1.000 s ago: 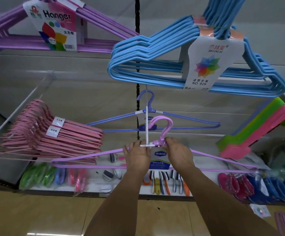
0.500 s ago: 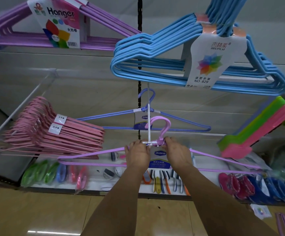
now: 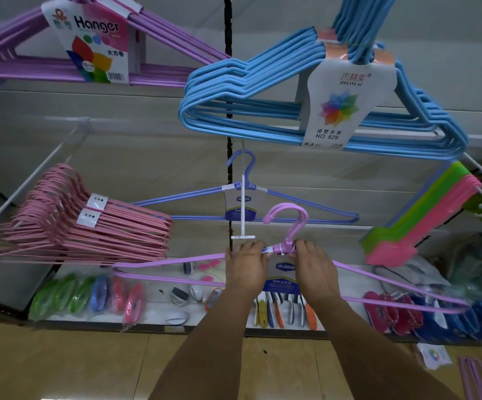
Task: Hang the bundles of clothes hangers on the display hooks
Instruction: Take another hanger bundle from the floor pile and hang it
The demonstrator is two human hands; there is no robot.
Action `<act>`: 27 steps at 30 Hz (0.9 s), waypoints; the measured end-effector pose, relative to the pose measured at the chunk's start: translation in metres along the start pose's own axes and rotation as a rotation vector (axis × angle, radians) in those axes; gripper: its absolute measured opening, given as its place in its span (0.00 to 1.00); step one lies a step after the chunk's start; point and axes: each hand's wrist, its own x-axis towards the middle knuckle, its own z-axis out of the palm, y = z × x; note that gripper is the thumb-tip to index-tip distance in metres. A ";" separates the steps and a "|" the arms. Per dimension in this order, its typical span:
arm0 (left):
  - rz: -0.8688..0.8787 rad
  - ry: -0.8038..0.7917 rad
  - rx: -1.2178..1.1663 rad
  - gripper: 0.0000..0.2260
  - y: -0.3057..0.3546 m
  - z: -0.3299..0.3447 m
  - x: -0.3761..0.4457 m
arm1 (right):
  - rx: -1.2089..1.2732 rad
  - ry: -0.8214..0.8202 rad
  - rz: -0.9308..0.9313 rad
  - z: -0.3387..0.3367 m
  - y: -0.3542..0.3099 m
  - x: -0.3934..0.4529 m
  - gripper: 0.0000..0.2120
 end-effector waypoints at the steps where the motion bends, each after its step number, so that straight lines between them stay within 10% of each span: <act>1: -0.001 -0.012 0.009 0.14 0.002 0.001 0.000 | -0.004 -0.002 0.012 0.000 0.002 -0.001 0.11; 27: 0.119 0.024 -0.193 0.15 0.047 0.021 0.034 | 0.113 0.273 0.211 0.003 0.031 0.001 0.05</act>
